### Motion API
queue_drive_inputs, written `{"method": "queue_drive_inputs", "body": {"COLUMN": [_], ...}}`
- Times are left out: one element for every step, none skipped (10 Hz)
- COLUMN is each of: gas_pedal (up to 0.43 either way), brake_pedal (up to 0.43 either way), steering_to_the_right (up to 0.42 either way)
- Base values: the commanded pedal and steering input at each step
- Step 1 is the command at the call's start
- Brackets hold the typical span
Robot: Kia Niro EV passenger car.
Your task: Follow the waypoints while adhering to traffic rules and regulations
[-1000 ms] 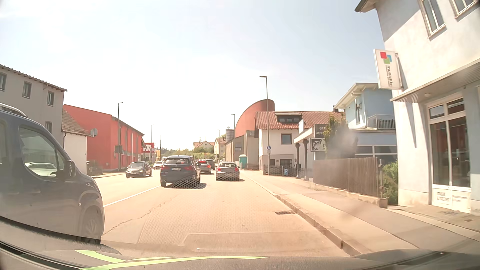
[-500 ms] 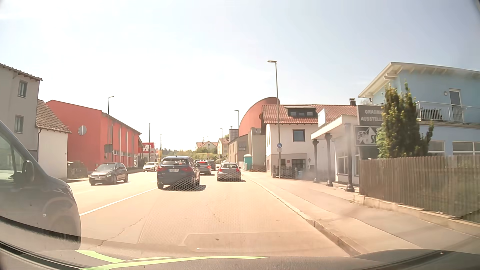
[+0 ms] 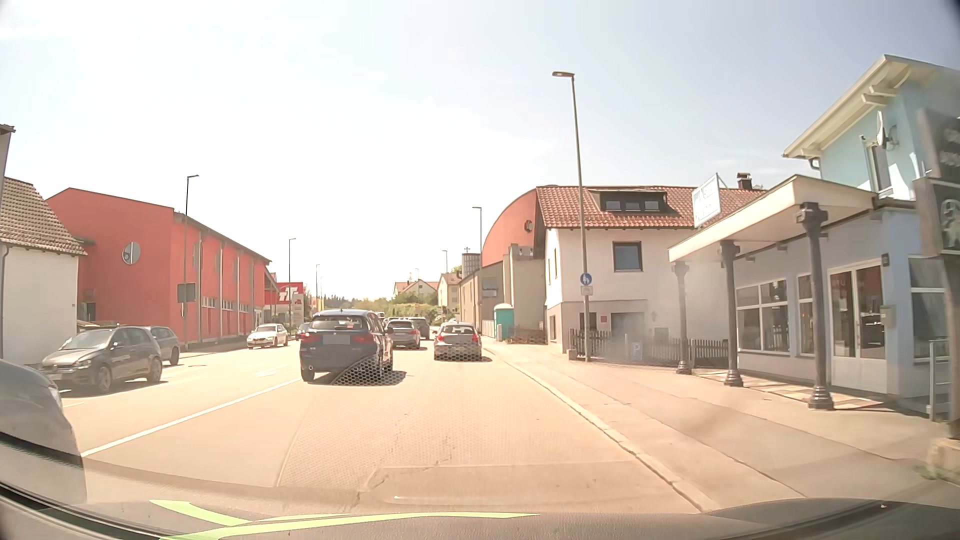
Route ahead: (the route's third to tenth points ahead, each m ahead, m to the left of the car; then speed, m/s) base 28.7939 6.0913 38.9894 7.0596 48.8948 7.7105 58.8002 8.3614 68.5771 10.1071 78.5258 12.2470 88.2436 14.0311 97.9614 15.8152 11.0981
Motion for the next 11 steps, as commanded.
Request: {"method": "queue_drive_inputs", "body": {"gas_pedal": [0.138, 0.13, 0.118, 0.11, 0.11, 0.098, 0.098, 0.098, 0.087, 0.067, 0.039], "brake_pedal": [0.0, 0.0, 0.0, 0.0, 0.0, 0.0, 0.0, 0.0, 0.0, 0.0, 0.0], "steering_to_the_right": [-0.009, -0.011, -0.012, -0.015, -0.017, -0.017, -0.017, -0.017, -0.017, -0.017, -0.017]}}
